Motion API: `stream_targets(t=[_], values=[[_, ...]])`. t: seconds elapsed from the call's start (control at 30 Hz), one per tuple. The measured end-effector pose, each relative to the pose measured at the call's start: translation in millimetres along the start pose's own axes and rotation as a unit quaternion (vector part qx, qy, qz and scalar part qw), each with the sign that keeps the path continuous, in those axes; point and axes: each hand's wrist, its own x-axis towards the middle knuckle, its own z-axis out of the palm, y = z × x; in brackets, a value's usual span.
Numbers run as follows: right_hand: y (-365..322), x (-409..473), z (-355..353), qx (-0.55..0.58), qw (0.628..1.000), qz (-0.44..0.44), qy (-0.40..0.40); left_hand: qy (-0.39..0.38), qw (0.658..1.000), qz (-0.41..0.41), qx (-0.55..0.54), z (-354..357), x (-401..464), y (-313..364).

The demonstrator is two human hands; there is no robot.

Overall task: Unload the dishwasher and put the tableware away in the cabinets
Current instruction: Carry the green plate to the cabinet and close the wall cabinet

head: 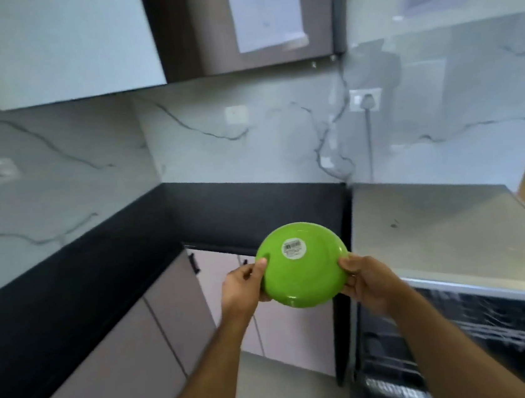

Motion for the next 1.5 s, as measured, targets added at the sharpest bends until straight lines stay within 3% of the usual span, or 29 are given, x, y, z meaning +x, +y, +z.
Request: stream_targets(t=[0.43,0.9,1.17,1.5], values=[[-32.4,30.5,157.3,-0.044,0.981,-0.035,-0.187,0.201,0.973,0.078,-0.081,-137.1,-52.3,56.3],[-42.5,82.1,342.4,-0.054,0.959,-0.043,-0.276,0.346,0.929,0.128,-0.040,-287.1,-4.5,65.6],[-33.9,154.6,487.4,-0.029,0.957,-0.077,-0.278,0.349,0.919,0.178,-0.034,-420.7,80.3,66.7],[-48.1,211.7,666.3,-0.031,0.932,-0.116,-0.341,0.379,0.895,0.236,-0.029,-586.7,152.6,99.2]])
